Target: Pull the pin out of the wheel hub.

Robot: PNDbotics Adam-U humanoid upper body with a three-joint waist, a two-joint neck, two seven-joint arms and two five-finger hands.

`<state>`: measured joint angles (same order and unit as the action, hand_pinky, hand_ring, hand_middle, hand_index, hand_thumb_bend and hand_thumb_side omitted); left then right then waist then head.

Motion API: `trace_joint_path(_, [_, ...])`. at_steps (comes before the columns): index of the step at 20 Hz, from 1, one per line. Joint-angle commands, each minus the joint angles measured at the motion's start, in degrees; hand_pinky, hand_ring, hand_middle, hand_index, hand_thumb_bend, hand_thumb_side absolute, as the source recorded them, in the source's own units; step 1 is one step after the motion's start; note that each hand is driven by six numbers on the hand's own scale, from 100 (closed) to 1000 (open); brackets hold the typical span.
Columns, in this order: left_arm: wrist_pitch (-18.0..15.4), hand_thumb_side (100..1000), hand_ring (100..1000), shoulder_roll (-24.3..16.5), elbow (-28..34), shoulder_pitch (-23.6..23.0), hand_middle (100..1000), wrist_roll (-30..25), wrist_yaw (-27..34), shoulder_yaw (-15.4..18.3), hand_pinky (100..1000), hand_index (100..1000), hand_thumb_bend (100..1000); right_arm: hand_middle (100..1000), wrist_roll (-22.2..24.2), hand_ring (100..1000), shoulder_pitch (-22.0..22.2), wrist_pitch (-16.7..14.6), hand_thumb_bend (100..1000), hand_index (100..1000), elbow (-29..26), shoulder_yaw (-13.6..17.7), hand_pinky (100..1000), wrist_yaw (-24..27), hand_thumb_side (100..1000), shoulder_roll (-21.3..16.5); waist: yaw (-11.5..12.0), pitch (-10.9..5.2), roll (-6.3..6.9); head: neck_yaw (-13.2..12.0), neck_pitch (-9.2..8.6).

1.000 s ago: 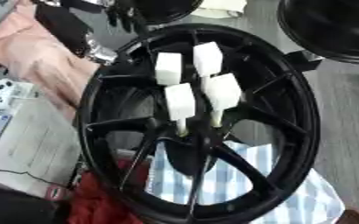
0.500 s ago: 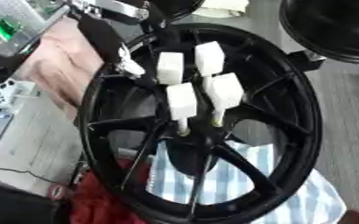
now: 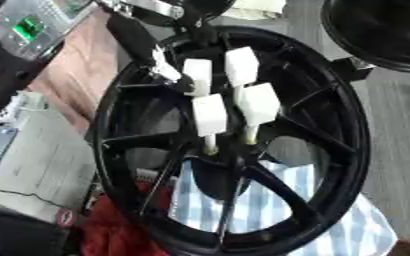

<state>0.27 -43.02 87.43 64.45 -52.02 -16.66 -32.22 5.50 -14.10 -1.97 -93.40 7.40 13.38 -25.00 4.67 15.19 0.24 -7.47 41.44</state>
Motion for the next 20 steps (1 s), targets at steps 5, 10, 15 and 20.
trace_joint_path(5, [1.8,589,905,-0.6,-0.1,1.2,839,0.1,-3.1,1.4,877,947,466,757,0.0,779,-0.7,0.0,361,767,-0.7,0.3,895,0.4,297,-0.9,-0.2,-0.70,-0.05,-0.2,-0.67])
trace_joint_path(10, [1.6,594,905,-0.6,-0.3,0.9,839,0.1,-3.7,0.9,874,940,471,756,-0.1,780,-0.8,0.0,362,766,-0.7,0.3,894,0.6,296,-0.9,-0.3,-0.54,-0.10,-0.1,-1.20])
trace_joint_path(15, [1.2,593,905,-0.7,-0.9,0.5,840,0.1,-4.6,0.6,870,928,487,756,-0.1,779,-0.8,0.0,362,766,-0.7,0.3,894,0.6,297,-0.9,-0.4,-0.37,-0.02,-0.1,-1.77])
trace_joint_path(20, [0.3,594,909,-0.8,-1.6,0.0,849,0.1,-5.8,0.6,864,938,502,755,0.0,779,-0.9,0.1,361,765,-0.7,0.4,894,0.6,298,-0.9,-0.5,-0.08,0.11,-0.2,-2.06])
